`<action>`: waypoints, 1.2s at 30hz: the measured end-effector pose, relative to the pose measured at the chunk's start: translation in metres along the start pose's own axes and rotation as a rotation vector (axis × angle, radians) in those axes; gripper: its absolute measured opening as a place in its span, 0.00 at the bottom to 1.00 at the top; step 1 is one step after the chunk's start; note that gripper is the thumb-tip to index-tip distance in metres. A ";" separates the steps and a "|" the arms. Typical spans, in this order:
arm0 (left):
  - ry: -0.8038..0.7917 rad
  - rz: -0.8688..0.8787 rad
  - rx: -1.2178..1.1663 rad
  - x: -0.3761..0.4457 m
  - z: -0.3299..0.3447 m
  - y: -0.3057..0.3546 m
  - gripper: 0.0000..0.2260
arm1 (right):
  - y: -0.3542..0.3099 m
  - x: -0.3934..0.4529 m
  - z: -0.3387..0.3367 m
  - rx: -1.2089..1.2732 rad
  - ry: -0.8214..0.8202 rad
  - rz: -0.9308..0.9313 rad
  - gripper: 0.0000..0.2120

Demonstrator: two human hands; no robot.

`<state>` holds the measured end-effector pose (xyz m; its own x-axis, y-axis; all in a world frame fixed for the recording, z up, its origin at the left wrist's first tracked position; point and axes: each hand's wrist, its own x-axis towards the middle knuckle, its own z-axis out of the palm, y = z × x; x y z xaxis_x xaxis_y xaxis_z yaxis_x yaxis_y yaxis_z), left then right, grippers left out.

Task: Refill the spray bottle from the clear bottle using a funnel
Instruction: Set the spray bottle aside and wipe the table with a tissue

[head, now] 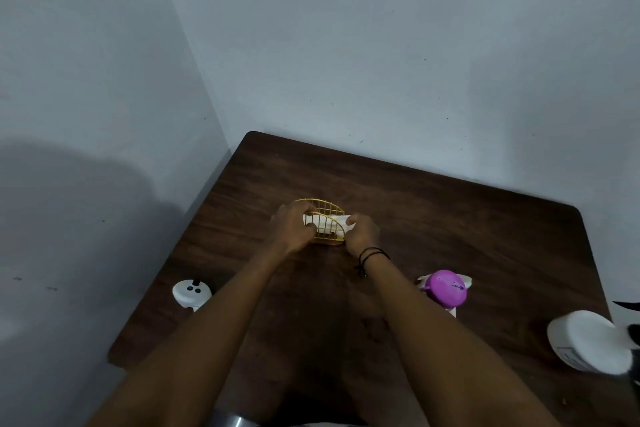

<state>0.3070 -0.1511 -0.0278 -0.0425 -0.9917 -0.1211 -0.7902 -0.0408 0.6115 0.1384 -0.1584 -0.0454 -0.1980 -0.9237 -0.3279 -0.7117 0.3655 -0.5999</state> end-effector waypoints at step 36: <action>0.227 0.292 -0.199 -0.014 0.001 0.047 0.19 | -0.054 -0.067 -0.086 0.667 0.392 -0.241 0.09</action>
<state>0.2701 -0.1394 0.0016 -0.0940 -0.9659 0.2414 -0.6306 0.2454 0.7363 0.1325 -0.1264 0.0714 -0.4009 -0.9134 0.0713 -0.2374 0.0284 -0.9710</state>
